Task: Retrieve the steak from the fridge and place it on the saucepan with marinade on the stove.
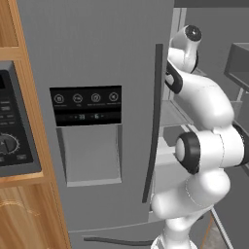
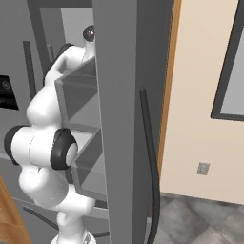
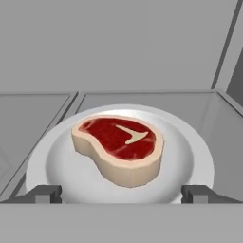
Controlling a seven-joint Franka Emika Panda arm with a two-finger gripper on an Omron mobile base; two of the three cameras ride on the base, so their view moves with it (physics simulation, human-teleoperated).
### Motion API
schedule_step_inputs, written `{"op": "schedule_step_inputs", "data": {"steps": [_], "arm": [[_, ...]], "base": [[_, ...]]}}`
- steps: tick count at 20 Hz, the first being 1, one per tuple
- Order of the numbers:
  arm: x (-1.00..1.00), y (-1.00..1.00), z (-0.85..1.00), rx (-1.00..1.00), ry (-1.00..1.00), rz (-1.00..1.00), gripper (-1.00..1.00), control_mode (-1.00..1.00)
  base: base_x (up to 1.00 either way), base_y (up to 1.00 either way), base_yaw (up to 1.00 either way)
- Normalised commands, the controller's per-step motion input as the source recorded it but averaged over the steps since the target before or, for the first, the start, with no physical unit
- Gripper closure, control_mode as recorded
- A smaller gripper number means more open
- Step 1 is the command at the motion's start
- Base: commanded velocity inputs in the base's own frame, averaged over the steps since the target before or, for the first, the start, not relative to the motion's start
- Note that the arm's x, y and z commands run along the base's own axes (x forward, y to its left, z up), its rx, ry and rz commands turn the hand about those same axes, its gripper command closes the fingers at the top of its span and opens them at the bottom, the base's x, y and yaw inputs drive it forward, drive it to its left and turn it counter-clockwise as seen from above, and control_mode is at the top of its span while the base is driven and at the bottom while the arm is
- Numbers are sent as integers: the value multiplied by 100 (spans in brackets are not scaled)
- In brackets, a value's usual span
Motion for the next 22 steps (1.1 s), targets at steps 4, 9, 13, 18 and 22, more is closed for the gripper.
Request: {"op": "schedule_step_inputs", "data": {"steps": [4,9,13,18,22], "arm": [[15,-1,0,0,0,0,-100,-100],[16,-6,0,0,0,0,-100,-100],[16,-4,-4,0,0,0,-100,-100],[11,0,-7,0,0,0,-100,-100],[0,0,-13,0,1,0,-100,-100]], "base": [[0,0,0],[0,0,0],[0,0,0],[0,0,0],[0,0,0]]}}
